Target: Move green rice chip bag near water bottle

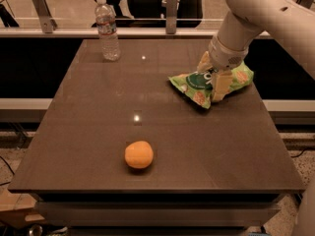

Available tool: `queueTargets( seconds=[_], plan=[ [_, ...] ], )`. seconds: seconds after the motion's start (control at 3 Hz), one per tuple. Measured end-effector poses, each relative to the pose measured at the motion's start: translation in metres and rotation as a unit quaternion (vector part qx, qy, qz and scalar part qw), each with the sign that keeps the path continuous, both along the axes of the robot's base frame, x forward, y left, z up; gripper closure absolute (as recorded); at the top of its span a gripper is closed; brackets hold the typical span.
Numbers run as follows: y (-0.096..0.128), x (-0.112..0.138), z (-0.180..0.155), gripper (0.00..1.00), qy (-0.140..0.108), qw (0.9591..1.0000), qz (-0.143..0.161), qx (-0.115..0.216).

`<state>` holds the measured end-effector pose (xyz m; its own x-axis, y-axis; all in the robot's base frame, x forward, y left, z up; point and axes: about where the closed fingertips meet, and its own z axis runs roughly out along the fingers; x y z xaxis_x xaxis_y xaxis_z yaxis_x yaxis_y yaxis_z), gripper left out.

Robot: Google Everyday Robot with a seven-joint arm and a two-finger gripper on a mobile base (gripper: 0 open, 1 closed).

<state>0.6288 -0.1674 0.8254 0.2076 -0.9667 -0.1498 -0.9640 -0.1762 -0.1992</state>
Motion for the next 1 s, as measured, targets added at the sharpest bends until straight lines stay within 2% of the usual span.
queueTargets(
  seconds=[0.67,1.0],
  plan=[
    [0.0,0.001,0.001,1.0,-0.004,1.0,-0.001,0.001],
    [-0.009,0.005,0.044,1.0,-0.049,0.9983,-0.01,-0.03]
  ],
)
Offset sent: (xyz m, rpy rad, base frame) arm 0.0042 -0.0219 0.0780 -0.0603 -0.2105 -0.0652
